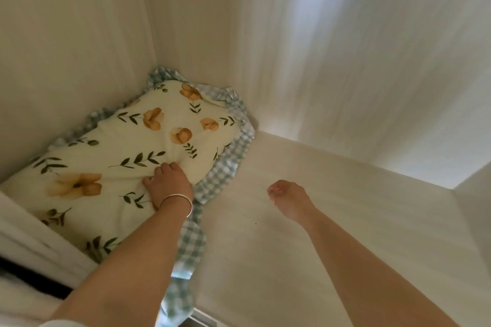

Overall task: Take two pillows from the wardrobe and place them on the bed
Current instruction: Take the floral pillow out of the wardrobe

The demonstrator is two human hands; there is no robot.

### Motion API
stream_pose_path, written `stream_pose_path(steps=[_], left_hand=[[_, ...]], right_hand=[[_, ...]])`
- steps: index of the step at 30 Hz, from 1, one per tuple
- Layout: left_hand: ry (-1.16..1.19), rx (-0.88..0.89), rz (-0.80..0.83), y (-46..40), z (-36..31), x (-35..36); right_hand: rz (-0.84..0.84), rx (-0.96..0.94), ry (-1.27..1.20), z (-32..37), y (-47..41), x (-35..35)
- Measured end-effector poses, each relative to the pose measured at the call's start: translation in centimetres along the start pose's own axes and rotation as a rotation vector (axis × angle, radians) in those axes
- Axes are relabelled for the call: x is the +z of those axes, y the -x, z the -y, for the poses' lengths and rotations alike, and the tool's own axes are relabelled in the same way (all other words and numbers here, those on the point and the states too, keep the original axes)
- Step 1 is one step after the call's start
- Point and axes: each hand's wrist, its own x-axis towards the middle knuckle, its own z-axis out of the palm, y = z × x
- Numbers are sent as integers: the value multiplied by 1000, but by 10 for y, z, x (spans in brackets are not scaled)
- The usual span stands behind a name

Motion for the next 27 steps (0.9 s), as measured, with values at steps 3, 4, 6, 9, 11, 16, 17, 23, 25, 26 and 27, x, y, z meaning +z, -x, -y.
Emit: stream_pose_path(steps=[3, 4, 6, 9, 11, 16, 17, 23, 25, 26, 27], left_hand=[[108, 44, 4, 8, 1, -6], [139, 78, 6, 16, -1, -7], [147, 162, 20, 33, -10, -9], [89, 266, 23, 56, -22, -9], [104, 316, 33, 66, -26, -8], [162, 428, 105, 89, -36, -17], [188, 444, 124, 96, -40, -20], [315, 712, 214, 165, -85, -31], [321, 866, 239, 184, -97, -30], [322, 945, 252, 189, -100, -30], [326, 1022, 262, 191, -102, -29]], right_hand=[[-6, -28, 55, 2, -2, -5], [-10, -43, 64, 7, -2, -7], [-16, -85, 85, 15, -1, -10], [-23, -172, 114, 23, 2, -13], [-35, -202, 118, 23, 5, -15], [-79, -212, 157, 11, 12, -25], [-92, -215, 172, 8, 14, -27], [-194, -259, 209, -13, 23, -40], [-269, -260, 274, -23, 26, -43], [-318, -249, 311, -28, 28, -45], [-368, -224, 341, -33, 31, -48]])
